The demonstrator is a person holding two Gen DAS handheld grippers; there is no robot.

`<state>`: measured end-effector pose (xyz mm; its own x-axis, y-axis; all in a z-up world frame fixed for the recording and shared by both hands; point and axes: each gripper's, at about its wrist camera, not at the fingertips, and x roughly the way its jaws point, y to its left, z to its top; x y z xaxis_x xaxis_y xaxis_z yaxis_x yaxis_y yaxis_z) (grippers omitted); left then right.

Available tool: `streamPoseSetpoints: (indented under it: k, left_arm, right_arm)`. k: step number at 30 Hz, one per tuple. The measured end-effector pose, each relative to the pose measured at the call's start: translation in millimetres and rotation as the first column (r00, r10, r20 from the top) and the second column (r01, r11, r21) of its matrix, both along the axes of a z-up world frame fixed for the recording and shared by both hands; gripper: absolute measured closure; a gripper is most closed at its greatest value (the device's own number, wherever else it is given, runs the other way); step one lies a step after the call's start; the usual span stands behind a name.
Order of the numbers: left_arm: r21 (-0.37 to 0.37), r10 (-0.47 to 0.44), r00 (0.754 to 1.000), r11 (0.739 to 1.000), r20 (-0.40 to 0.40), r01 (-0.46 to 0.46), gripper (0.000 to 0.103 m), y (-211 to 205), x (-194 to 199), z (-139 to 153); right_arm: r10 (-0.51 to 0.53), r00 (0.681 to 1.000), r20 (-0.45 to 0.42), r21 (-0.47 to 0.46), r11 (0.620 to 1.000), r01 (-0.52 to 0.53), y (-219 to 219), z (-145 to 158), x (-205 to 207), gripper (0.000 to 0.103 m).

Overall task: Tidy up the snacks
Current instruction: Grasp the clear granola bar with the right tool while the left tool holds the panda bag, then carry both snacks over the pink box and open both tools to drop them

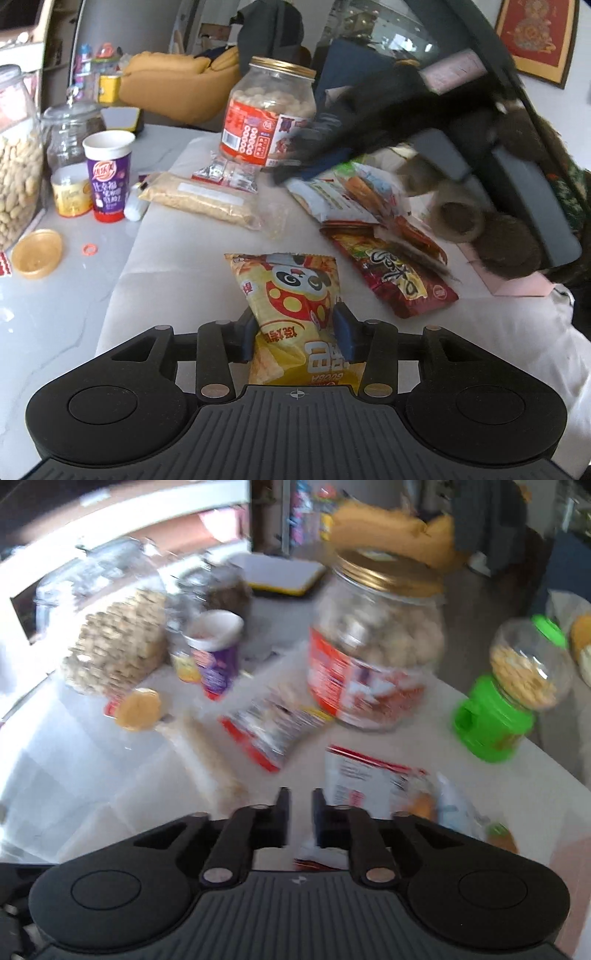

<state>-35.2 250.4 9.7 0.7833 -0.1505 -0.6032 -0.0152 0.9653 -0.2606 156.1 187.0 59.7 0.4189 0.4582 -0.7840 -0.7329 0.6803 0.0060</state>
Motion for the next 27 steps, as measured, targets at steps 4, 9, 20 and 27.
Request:
streamPoseSetpoints:
  k: [4,9,20,27]
  left_arm:
    - [-0.029,0.013,1.000,0.999,-0.010,-0.013,0.055,8.2,-6.0,0.1]
    - [-0.034,0.015,1.000,0.999,-0.018,-0.015,0.056,9.7,-7.8,0.4]
    - [-0.141,-0.015,0.999,0.990,-0.031,0.011,0.068,0.1,1.7,1.4]
    - [-0.065,-0.059,0.998,0.996,0.009,0.060,0.072,-42.6,-19.6,28.1]
  right_arm:
    - [0.071,0.997,-0.015,0.024,0.997,-0.071,38.2,-11.9,-4.9,0.064]
    - [0.075,0.995,-0.070,-0.017,0.997,-0.076,81.7,-37.5,4.1,0.066]
    - [0.032,0.996,-0.080,-0.011,0.999,-0.033,-29.3,14.5,-37.8,0.075]
    - [-0.041,0.998,-0.047,0.023,0.999,0.042,-132.2,30.1,-82.9,0.075]
